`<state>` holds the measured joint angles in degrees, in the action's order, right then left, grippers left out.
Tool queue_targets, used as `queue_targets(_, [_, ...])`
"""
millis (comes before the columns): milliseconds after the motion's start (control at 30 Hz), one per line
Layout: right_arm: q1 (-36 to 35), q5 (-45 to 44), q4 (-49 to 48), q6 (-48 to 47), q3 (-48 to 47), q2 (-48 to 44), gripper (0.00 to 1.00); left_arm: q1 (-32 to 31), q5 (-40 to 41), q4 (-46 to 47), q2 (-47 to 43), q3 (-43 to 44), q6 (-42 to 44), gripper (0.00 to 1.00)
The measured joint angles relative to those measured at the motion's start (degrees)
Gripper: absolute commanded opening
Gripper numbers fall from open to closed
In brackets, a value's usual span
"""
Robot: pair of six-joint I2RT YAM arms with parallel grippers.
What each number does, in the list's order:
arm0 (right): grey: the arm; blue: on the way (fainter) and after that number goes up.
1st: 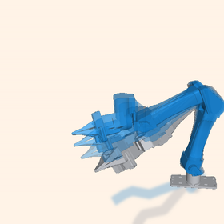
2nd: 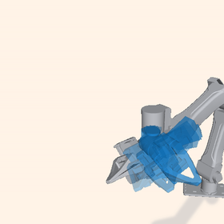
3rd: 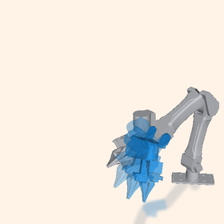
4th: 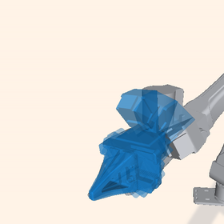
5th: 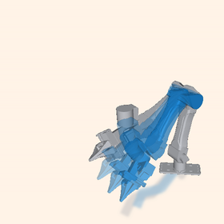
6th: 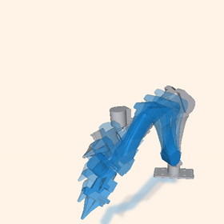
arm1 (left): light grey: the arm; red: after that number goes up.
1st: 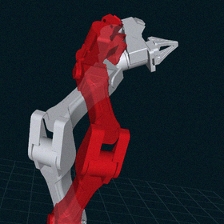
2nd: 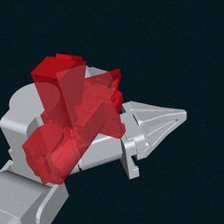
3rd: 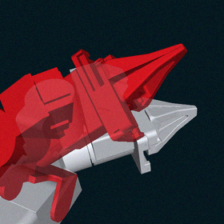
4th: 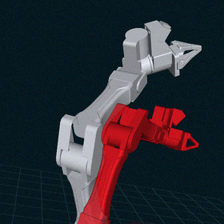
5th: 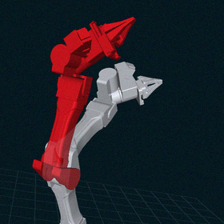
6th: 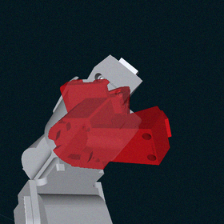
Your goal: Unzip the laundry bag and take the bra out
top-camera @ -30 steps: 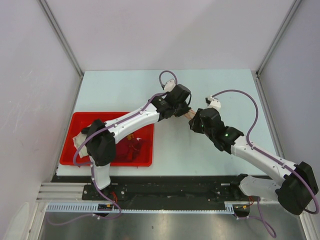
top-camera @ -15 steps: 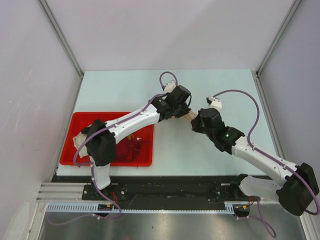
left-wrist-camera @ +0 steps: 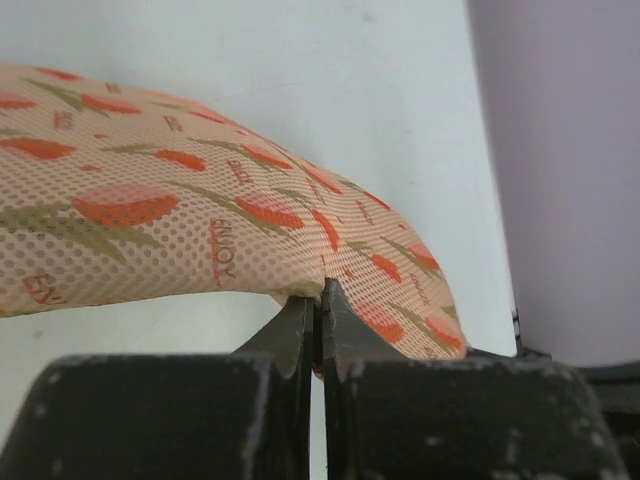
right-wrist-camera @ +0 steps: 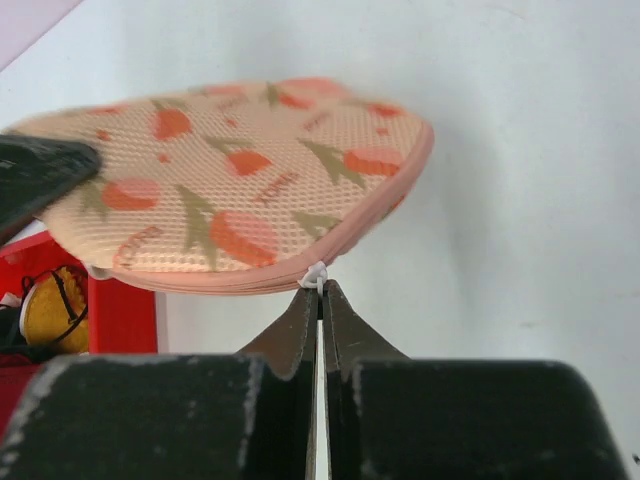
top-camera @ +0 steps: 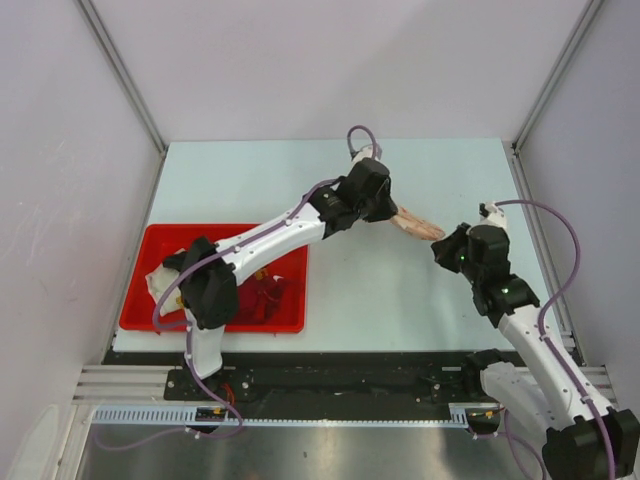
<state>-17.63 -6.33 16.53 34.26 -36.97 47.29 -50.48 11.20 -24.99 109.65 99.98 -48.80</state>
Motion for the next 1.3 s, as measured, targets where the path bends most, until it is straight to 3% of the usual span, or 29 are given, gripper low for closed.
queue_targets(133, [5.38,5.49,2.69,-0.39,1.22,-1.84,0.0,-0.04,-6.75,3.41,3.61,5.05,7.21,0.0])
queue_targets(333, [4.63,7.02,4.9,-0.11,1.51,-2.34,0.0,0.44,-18.95,6.05,12.35,17.31,17.64,0.02])
queue_targets(367, [4.09,6.78,5.07,0.15,1.51,-2.56,0.0,0.5,-20.68,6.8,13.09,18.03,19.15,0.11])
queue_targets(400, [3.5,6.51,5.35,0.39,1.51,-2.78,0.0,0.57,-22.18,7.28,13.25,18.01,20.5,0.42])
queue_targets(433, [2.8,5.95,5.66,0.7,1.51,-3.04,0.0,0.74,-23.47,7.72,13.25,17.59,21.46,0.99])
queue_targets(567, [0.11,4.13,5.53,1.73,2.03,-3.52,0.0,2.14,-27.26,14.16,9.55,7.74,22.51,1.0])
queue_targets(667, [-1.36,3.52,5.49,2.23,3.37,-2.45,0.0,5.9,-32.39,17.77,7.04,-1.97,19.37,1.0])
queue_targets(833, [-3.69,3.37,5.49,3.21,5.03,0.24,0.0,12.63,-34.4,18.6,4.87,-13.6,12.96,1.0])
queue_targets(1067, [-4.2,3.58,3.21,4.7,5.03,2.49,0.0,11.47,-42.93,41.46,0.31,-35.54,-10.49,1.0])
queue_targets(1300, [-4.92,3.56,2.4,4.98,5.03,2.64,0.0,8.41,-42.18,47.6,-0.5,-38.36,-25.35,1.0])
